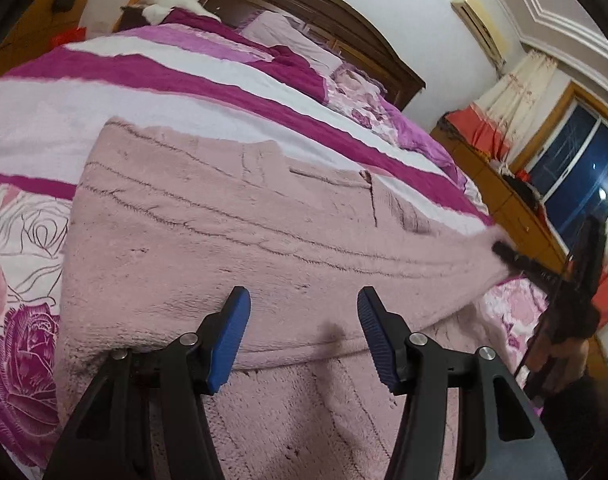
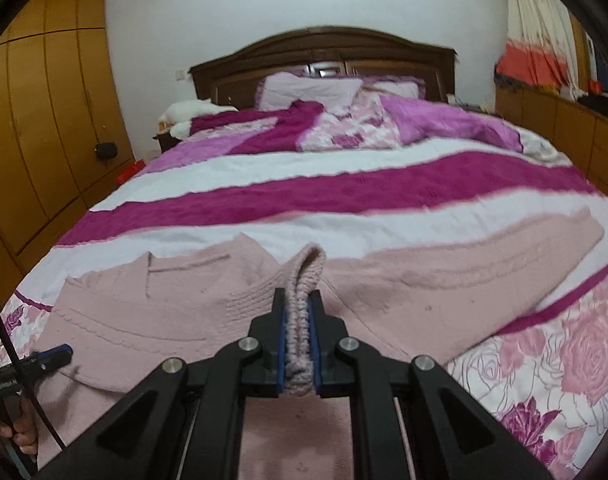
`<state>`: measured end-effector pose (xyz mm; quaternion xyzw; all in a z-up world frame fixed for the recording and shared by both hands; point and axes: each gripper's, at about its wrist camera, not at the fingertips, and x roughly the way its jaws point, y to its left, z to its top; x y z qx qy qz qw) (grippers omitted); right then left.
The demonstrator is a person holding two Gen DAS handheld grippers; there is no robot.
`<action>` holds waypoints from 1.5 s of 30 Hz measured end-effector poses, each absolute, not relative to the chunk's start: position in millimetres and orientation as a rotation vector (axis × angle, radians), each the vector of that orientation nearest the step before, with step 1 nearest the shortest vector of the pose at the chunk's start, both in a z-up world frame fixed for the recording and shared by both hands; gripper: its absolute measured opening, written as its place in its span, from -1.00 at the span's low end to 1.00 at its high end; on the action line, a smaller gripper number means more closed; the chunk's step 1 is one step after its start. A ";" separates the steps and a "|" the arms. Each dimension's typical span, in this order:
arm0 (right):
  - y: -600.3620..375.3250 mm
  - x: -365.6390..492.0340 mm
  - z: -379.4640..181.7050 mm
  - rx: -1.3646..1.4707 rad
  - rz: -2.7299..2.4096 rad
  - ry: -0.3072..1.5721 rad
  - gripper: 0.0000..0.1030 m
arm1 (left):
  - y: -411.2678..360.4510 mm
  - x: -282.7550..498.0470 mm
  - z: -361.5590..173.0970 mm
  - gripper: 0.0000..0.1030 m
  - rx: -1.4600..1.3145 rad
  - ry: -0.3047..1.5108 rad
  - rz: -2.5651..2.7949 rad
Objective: Fold small clothes
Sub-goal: 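Grasp the other sleeve cuff with the right gripper and lift, then lay the sleeve across the cardigan body with the right gripper and release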
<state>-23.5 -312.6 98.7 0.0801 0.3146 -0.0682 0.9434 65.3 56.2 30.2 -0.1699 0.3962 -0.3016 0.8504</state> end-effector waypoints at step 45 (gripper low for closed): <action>-372.5 -28.8 66.6 0.223 -0.286 0.703 -0.80 | 105.3 80.4 22.3 -0.89 -0.519 0.950 -0.536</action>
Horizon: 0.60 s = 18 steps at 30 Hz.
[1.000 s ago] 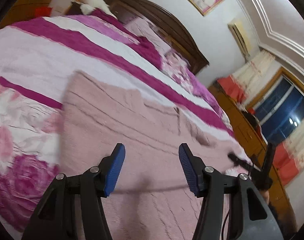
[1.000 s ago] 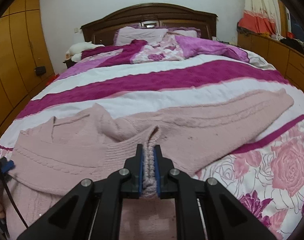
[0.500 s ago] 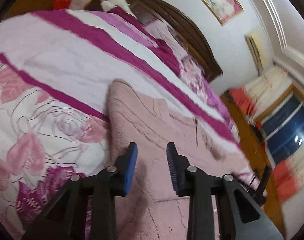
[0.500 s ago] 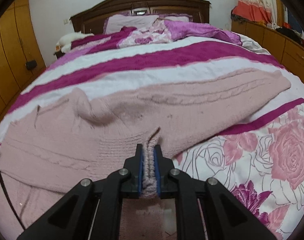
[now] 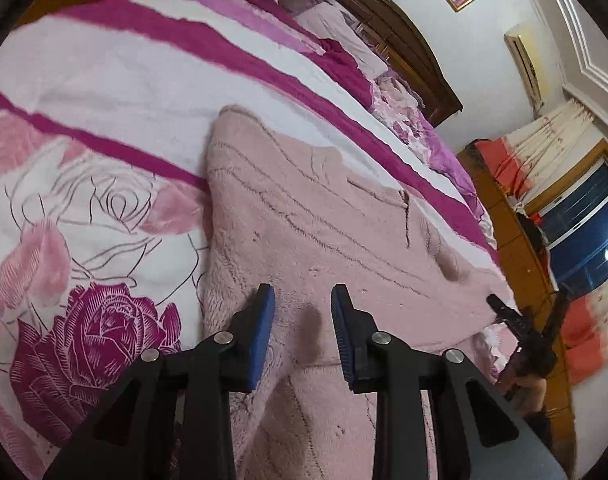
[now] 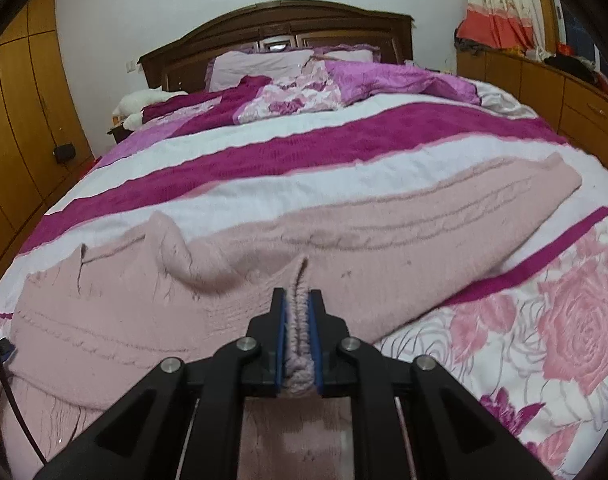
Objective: Fold small clothes
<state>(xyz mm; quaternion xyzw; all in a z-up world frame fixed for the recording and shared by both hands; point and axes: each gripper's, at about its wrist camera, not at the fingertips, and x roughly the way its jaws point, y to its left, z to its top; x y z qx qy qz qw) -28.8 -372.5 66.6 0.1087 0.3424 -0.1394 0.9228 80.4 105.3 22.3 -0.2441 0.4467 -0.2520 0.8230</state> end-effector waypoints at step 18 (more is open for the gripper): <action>-402.5 -25.0 35.3 0.439 -0.314 0.802 0.12 | 96.5 75.5 16.6 -0.89 -0.493 0.897 -0.481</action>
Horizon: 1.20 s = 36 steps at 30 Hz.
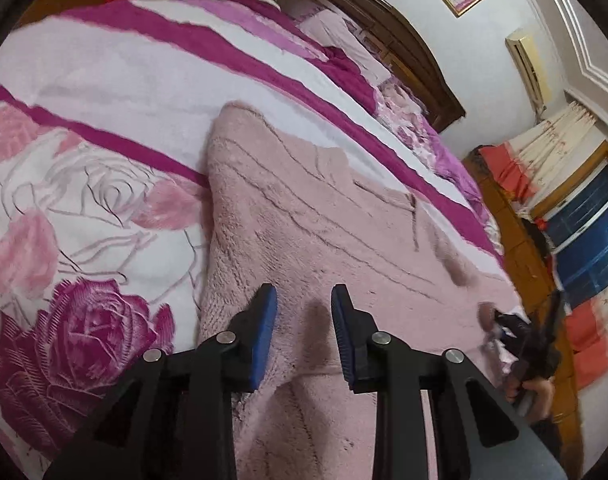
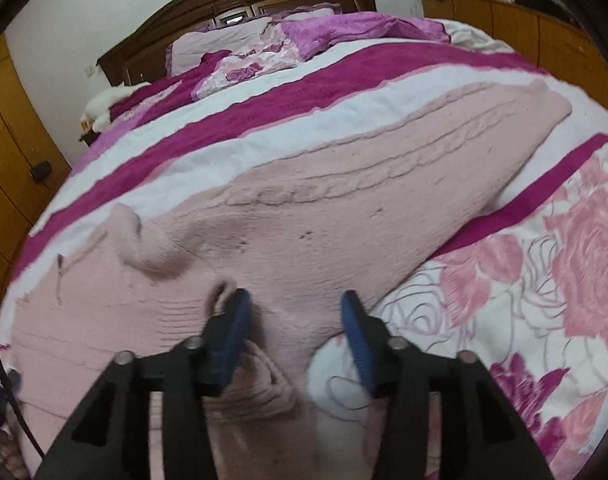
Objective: Fold small clothes
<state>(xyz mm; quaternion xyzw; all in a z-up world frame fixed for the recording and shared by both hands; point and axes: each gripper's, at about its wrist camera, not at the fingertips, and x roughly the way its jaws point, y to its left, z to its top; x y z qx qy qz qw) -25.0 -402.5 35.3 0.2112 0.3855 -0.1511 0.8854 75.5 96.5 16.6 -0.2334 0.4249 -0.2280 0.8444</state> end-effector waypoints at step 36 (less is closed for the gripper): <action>-429.6 -74.5 49.1 0.484 -0.387 0.547 0.41 | 89.1 57.0 51.7 -1.00 -0.313 0.740 -0.390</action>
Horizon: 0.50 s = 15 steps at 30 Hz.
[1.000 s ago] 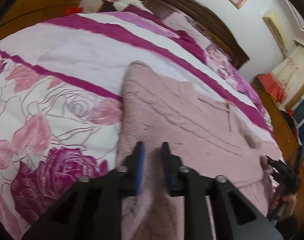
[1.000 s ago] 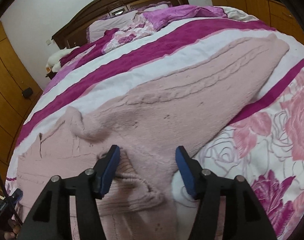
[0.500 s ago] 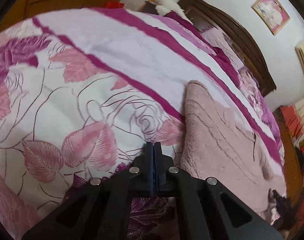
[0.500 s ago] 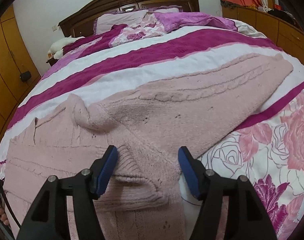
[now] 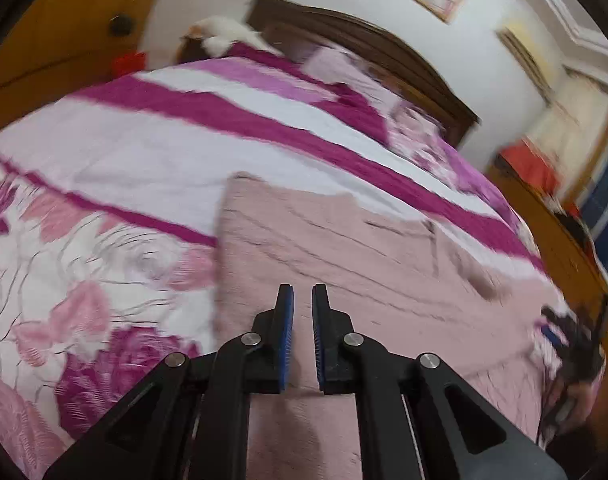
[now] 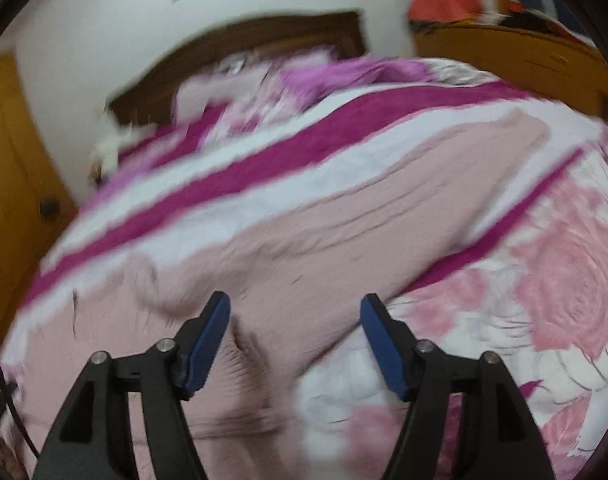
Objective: Fold small clothes
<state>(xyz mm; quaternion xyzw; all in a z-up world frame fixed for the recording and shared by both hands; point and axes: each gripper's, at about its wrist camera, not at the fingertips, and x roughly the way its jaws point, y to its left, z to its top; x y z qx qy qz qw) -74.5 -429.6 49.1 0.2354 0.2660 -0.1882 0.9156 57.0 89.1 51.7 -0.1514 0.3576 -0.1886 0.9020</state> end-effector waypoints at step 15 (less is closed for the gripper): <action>-533.0 -122.5 60.6 0.501 -0.681 0.560 0.40 | 36.2 67.3 23.5 -1.00 -0.156 0.853 -0.451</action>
